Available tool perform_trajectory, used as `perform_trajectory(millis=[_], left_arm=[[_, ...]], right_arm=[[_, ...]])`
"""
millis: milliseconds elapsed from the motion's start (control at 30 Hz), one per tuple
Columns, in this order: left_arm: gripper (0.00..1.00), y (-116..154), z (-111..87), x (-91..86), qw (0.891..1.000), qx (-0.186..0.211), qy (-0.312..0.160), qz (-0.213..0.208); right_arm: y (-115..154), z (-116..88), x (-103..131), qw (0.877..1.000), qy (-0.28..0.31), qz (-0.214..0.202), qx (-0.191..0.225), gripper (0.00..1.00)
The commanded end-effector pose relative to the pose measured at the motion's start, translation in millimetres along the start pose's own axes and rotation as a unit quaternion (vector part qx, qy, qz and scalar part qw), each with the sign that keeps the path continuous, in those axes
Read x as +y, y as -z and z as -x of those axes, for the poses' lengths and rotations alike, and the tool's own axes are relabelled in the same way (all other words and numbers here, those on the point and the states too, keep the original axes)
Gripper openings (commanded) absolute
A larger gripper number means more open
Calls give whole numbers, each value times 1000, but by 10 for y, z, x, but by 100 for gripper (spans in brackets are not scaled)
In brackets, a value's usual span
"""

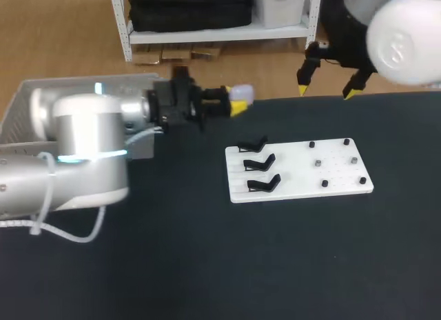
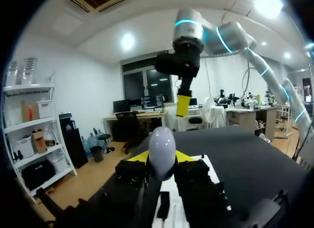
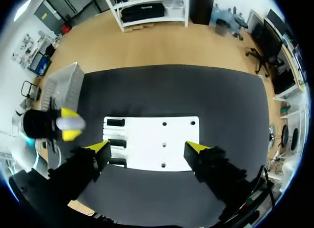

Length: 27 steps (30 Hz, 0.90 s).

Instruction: Pick up each earbud case from the left stands, insert the matching earbuds, close the lid, and place the case in the box.

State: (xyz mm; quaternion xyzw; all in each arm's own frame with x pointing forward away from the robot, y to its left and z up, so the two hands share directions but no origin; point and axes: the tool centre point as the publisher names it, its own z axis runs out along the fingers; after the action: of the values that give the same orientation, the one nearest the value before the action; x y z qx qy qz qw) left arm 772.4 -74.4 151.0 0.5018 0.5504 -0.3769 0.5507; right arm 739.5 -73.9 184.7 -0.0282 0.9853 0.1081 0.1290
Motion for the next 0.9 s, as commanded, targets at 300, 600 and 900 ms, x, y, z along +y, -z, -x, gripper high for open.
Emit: perform_trajectory(millis=[300, 600, 900], left_arm=[[0, 1501, 63, 508, 996, 30, -35, 71], [0, 2244, -340, 885, 991, 51, -17, 120], [0, 2435, -884, 994, 981, 104, 30, 159]], right_arm=[[6, -65, -19, 999, -1, 0, -39, 100], [6, -65, -19, 999, -1, 0, -39, 100], [6, -65, -19, 999, -1, 0, -39, 100]])
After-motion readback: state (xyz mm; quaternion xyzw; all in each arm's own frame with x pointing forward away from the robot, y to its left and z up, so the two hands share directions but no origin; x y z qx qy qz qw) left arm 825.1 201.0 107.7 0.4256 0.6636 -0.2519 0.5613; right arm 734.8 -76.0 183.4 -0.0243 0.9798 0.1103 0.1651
